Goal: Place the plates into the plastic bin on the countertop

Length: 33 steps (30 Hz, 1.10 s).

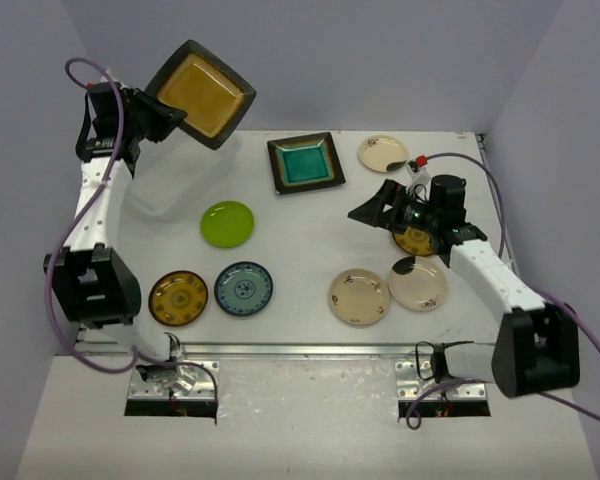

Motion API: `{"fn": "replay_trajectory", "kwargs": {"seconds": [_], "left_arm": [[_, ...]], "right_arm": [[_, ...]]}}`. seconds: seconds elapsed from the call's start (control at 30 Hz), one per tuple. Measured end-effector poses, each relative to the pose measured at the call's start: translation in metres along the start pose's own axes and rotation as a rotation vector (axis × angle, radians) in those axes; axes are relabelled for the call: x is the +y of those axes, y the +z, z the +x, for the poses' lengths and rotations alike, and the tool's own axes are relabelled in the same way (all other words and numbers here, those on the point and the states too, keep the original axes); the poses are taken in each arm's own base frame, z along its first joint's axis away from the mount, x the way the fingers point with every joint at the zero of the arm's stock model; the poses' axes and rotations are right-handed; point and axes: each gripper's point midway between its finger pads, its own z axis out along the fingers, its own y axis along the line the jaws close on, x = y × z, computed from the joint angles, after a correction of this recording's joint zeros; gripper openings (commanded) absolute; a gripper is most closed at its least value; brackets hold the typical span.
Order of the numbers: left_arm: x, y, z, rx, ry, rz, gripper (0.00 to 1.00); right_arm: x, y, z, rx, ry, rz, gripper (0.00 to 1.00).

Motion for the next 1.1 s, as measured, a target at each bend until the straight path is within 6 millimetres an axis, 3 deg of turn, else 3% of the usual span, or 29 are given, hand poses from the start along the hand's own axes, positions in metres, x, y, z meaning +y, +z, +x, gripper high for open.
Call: {"fn": "replay_trajectory", "kwargs": {"seconds": [0.13, 0.27, 0.4, 0.5, 0.77, 0.93, 1.1], "left_arm": [[0.066, 0.066, -0.031, 0.03, -0.008, -0.195, 0.0], [0.136, 0.108, -0.05, 0.069, -0.011, -0.337, 0.0], [0.185, 0.101, -0.044, 0.127, -0.084, -0.393, 0.0], [0.215, 0.089, -0.036, 0.167, -0.092, -0.459, 0.0], [0.221, 0.094, -0.005, 0.253, -0.076, -0.412, 0.01], [0.231, 0.095, 0.023, 0.314, -0.097, -0.431, 0.14], [0.238, 0.096, 0.038, 0.34, -0.132, -0.44, 0.47]], "right_arm": [[0.029, -0.028, 0.006, -0.04, -0.184, 0.027, 0.99], [0.018, -0.044, 0.028, -0.003, -0.226, 0.081, 0.99], [0.004, -0.054, 0.051, 0.057, -0.233, 0.129, 0.99], [0.001, -0.056, 0.056, 0.075, -0.24, 0.139, 0.99], [-0.004, -0.054, 0.061, 0.094, -0.237, 0.142, 0.99], [-0.008, -0.051, 0.067, 0.117, -0.221, 0.144, 0.99], [-0.007, -0.05, 0.067, 0.122, -0.214, 0.136, 0.99]]}}
